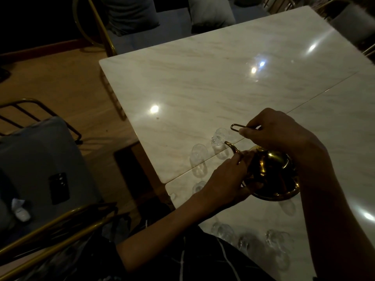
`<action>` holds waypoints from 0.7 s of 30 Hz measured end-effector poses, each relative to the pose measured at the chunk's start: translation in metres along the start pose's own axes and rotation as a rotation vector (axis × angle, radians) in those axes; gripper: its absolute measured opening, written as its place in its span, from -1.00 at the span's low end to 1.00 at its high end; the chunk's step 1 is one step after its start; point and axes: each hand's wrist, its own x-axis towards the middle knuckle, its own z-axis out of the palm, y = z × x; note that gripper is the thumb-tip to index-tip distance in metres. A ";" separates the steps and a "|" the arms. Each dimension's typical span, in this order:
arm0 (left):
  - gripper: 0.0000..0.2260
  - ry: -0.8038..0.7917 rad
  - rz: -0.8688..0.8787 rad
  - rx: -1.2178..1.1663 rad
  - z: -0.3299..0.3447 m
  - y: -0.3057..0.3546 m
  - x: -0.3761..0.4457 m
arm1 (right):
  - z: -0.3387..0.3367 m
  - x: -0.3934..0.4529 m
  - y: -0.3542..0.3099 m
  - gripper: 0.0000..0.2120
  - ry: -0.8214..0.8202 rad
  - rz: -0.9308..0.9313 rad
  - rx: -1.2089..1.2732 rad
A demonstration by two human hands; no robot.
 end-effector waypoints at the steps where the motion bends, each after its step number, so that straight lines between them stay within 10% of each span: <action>1: -0.29 0.001 0.000 -0.002 0.000 0.000 0.000 | 0.000 0.000 0.000 -0.72 0.000 -0.001 -0.001; 21: -0.31 0.025 0.019 -0.012 0.000 -0.003 0.000 | -0.003 0.001 -0.006 -0.73 0.007 -0.004 -0.011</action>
